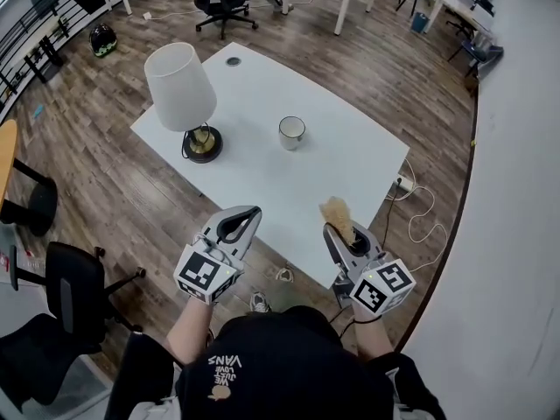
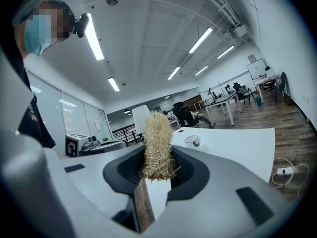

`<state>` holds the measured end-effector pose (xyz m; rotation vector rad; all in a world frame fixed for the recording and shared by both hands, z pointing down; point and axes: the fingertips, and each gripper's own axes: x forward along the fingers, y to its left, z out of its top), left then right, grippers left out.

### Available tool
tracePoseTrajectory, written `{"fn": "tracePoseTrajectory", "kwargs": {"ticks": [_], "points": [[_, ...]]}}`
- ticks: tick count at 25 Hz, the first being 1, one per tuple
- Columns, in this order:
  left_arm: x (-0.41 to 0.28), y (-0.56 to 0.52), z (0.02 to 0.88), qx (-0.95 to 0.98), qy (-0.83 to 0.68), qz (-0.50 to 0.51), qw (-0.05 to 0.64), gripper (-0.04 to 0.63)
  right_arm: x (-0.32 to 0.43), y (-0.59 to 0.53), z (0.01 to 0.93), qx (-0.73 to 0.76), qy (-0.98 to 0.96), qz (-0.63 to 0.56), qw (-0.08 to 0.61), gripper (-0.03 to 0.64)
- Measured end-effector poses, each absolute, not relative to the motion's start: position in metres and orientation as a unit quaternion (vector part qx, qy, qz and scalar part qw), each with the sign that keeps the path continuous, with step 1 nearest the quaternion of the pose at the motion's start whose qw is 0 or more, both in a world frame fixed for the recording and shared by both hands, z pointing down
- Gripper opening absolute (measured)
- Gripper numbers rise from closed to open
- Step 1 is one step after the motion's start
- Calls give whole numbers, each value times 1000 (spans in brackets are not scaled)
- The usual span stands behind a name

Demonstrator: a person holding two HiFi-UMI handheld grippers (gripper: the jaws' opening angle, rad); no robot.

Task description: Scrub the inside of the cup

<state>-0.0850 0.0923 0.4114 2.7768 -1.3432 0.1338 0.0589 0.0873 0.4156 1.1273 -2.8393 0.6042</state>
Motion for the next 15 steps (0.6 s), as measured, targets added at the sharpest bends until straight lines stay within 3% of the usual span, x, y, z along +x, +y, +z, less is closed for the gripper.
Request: {"fn": "tracePoseTrajectory", "kwargs": {"ticks": [15], "points": [[-79,5,425,876,-476,67,33,11,72,3,421,335,-922,196,1,100]]}}
